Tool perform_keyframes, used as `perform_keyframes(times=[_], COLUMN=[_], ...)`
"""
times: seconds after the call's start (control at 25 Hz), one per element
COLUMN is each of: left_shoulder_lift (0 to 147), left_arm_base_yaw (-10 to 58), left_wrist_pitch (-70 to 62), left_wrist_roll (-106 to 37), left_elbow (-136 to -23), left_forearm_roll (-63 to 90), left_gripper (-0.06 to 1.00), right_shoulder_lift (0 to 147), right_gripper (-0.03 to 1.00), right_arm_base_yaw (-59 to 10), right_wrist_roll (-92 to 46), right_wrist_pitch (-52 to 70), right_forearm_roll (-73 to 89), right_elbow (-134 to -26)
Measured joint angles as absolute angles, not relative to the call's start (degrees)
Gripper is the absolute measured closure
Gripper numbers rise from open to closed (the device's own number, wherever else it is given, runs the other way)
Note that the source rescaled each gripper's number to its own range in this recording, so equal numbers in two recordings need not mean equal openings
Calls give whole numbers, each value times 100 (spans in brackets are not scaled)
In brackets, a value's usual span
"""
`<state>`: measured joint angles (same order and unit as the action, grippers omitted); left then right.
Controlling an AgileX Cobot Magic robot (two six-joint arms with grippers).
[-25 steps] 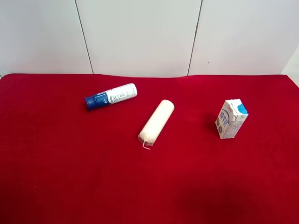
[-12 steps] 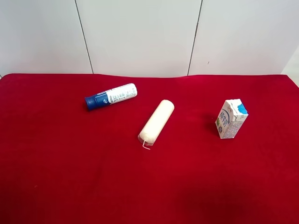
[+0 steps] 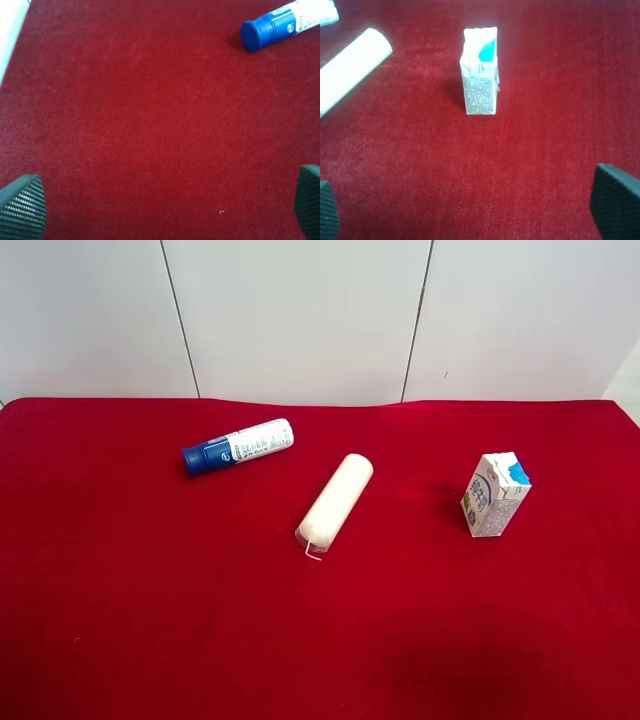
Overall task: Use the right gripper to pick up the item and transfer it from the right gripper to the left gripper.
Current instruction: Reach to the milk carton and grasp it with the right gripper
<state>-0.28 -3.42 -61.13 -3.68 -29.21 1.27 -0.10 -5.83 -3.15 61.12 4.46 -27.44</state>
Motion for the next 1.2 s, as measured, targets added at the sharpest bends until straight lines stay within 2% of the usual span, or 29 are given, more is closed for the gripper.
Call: perform_keyframes(times=[0.52, 0.64, 1.2], left_shoulder_lift=[-28, -28, -28], left_arm_base_yaw=[-342, -342, -342], left_wrist_pitch=[-6113, -6113, -6113], left_wrist_roll=[-368, -368, -368], left_elbow=[-2921, -2921, -2921], left_forearm_roll=[127, 127, 127], left_gripper=[-6, -6, -6], right_shoulder_lift=[-10, 241, 4580], right_gripper=[-3, -3, -3], right_arm_base_yaw=[-583, -583, -583], right_wrist_roll=[-314, -271, 171], right_wrist_pitch=[6114, 6138, 6128], right_forearm_roll=[471, 470, 304], right_elbow=[-2759, -3034, -5183])
